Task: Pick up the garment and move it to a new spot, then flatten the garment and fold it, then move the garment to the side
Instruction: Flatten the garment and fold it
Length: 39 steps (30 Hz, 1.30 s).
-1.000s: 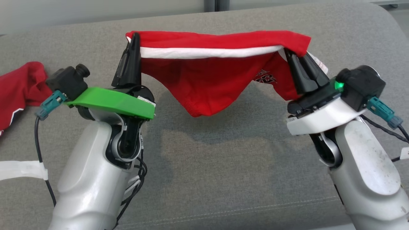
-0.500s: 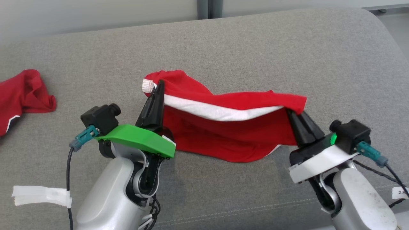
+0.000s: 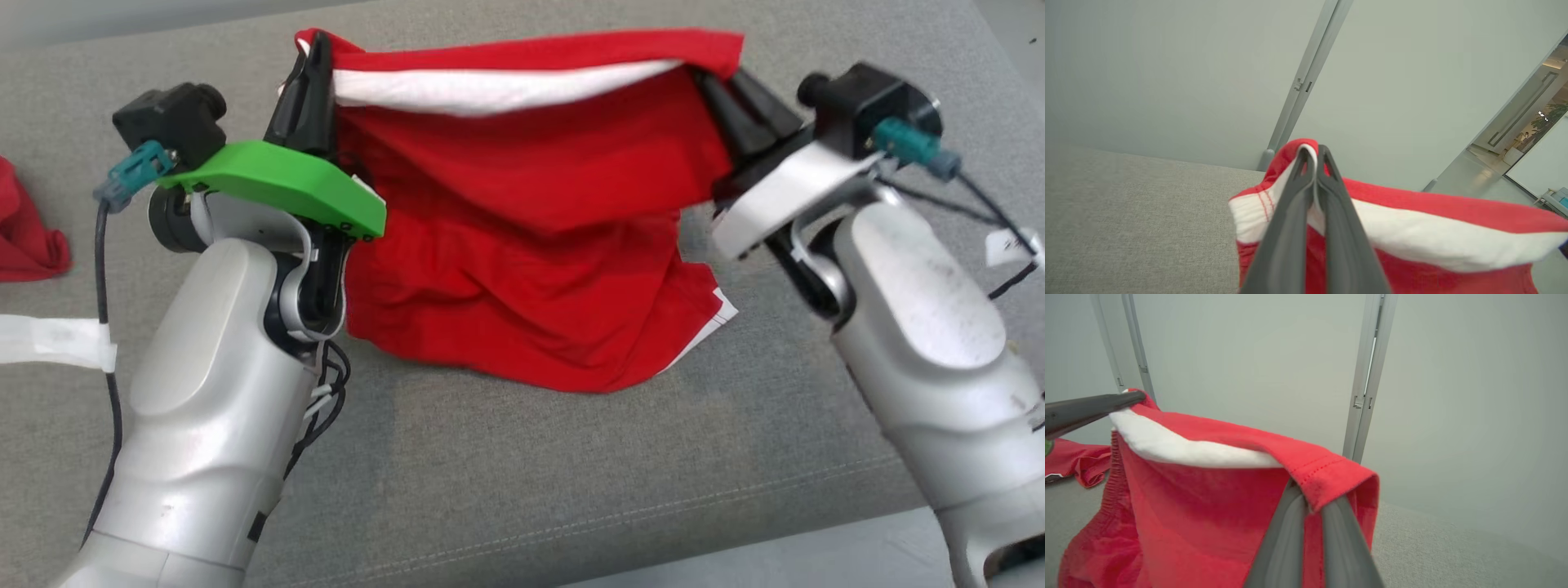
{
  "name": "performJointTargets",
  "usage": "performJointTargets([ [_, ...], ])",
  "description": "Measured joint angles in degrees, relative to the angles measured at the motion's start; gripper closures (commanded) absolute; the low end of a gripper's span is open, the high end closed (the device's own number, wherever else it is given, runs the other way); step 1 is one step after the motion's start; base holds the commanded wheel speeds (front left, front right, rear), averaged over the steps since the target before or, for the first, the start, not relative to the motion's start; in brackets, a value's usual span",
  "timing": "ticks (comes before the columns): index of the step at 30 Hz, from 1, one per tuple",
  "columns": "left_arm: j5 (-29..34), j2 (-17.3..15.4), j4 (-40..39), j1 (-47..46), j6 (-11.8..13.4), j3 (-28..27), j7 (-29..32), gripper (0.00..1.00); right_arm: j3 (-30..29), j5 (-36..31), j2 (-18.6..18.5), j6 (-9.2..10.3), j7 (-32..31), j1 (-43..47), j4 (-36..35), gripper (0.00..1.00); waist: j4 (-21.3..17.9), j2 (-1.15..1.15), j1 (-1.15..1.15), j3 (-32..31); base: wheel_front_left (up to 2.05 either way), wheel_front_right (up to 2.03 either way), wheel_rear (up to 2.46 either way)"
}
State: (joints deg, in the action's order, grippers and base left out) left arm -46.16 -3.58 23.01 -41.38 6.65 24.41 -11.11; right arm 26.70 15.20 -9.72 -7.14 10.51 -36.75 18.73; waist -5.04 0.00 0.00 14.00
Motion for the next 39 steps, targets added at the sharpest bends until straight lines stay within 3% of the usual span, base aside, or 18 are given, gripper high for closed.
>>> performJointTargets([
  [1,0.04,0.34,1.15,-0.95,0.00,0.12,0.00,0.27,-1.26,-0.68,-0.03,0.00,-0.33,-2.01,1.78,1.00,-0.16,0.00,0.00,0.59,0.00,0.00,0.00],
  [2,0.03,0.73,2.38,-1.58,0.00,0.12,-0.04,0.00,-2.83,-1.04,-0.05,0.00,-0.41,-3.55,3.48,0.56,-0.27,0.00,0.00,1.16,0.00,0.00,0.00],
  [3,0.02,1.16,3.32,-1.93,0.00,0.34,-0.16,0.00,-4.38,-0.92,0.02,0.20,-0.43,-4.81,5.24,0.00,-0.30,0.00,0.00,1.71,0.00,0.00,0.00],
  [7,-0.01,1.89,5.39,-2.43,-0.11,3.23,-0.85,0.00,-7.28,-0.58,-0.38,2.22,-0.98,-7.09,11.46,0.00,0.37,0.00,0.00,3.53,0.00,0.00,0.00],
  [10,0.75,1.99,6.25,-2.42,-1.20,5.71,-1.26,0.00,-6.99,-0.55,-0.16,2.09,-0.52,-7.84,13.77,0.00,1.67,0.00,0.00,4.33,0.00,0.00,0.00],
  [20,1.63,1.40,8.05,2.16,-5.42,6.44,-2.64,0.00,-3.57,-0.52,0.48,0.59,2.80,-6.97,19.11,0.00,4.00,0.00,0.00,4.78,0.00,0.00,0.00],
  [31,6.28,-5.56,9.64,11.31,-9.26,11.01,-2.81,0.00,-7.25,3.90,0.01,0.58,4.06,3.18,18.41,0.00,3.47,0.00,0.00,1.43,0.00,0.00,0.00],
  [39,15.64,-10.79,10.04,13.00,-11.16,18.42,-2.82,0.00,-10.91,5.63,0.12,0.58,4.06,8.28,13.22,0.00,2.23,0.00,0.00,0.06,0.00,0.00,0.00],
])
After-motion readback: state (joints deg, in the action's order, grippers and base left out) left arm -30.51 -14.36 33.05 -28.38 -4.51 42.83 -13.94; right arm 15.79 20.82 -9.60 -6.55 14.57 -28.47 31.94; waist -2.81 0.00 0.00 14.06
